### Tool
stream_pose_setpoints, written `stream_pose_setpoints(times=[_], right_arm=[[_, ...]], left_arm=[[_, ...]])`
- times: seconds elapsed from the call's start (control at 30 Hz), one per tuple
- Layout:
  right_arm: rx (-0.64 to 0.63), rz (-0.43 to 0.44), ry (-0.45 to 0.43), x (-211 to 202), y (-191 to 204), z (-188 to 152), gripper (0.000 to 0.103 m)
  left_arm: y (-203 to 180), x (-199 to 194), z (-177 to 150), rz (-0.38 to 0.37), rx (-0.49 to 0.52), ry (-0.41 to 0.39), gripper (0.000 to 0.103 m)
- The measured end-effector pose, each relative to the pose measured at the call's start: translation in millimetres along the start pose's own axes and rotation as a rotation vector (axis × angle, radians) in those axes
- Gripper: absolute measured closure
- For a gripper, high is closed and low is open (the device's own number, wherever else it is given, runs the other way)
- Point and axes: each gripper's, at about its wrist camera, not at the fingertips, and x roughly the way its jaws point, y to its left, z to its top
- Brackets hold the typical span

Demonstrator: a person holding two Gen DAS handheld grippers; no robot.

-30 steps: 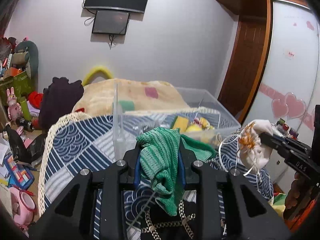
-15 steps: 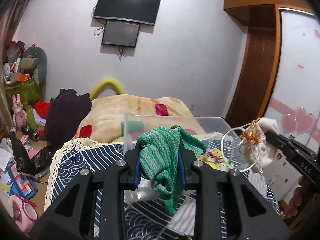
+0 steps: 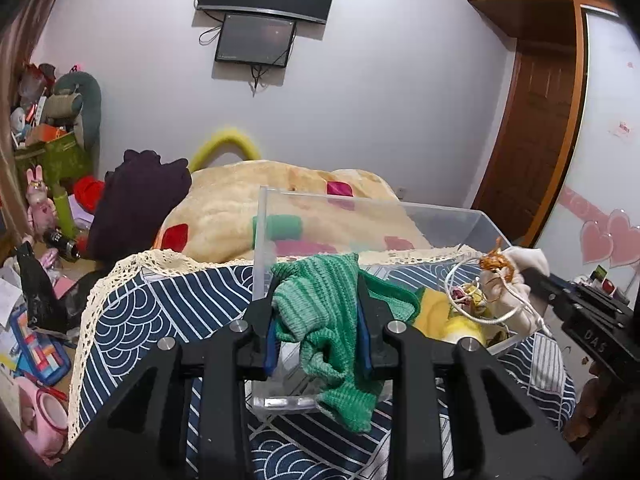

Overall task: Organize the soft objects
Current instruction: 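Grasp the green knit cloth with the left gripper while the right grasps the white pouch, drop both in box, then grasp the black chain bag with the left gripper while the right grasps the braided bracelet, drop both in box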

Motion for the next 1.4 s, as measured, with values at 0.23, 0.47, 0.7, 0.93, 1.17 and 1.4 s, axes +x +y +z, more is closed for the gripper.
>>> stream_pose_setpoints(times=[0.23, 0.47, 0.7, 0.93, 1.17, 1.4], right_arm=[[-0.034, -0.021, 0.041, -2.2, 1.6, -6.7, 0.086], [-0.034, -0.012, 0.017, -18.3, -6.3, -5.9, 0.055], [-0.025, 0.007, -0.030, -44.4, -5.0, -6.7, 0.039], [-0.046, 0.029, 0.000, -50.6, 2.0, -25.5, 0.036], [-0.063, 0.061, 0.127, -31.5, 7.7, -58.8, 0.036], [-0.043, 0.111, 0.213, -15.3, 6.6, -73.5, 0.054]], left_arm=[[-12.6, -3.7, -1.8, -0.005, 0.053, 0.019, 0.047], [-21.5, -22.6, -3.0, -0.014, 0.079, -0.003, 0.023], [-19.6, -48.5, -8.4, -0.041, 0.057, -0.019, 0.003], [-21.1, -63.3, -25.3, -0.065, 0.078, 0.019, 0.002], [-25.7, -56.4, -69.3, -0.044, 0.100, 0.147, 0.001], [-32.9, -45.7, -104.4, -0.071, 0.112, 0.261, 0.001]])
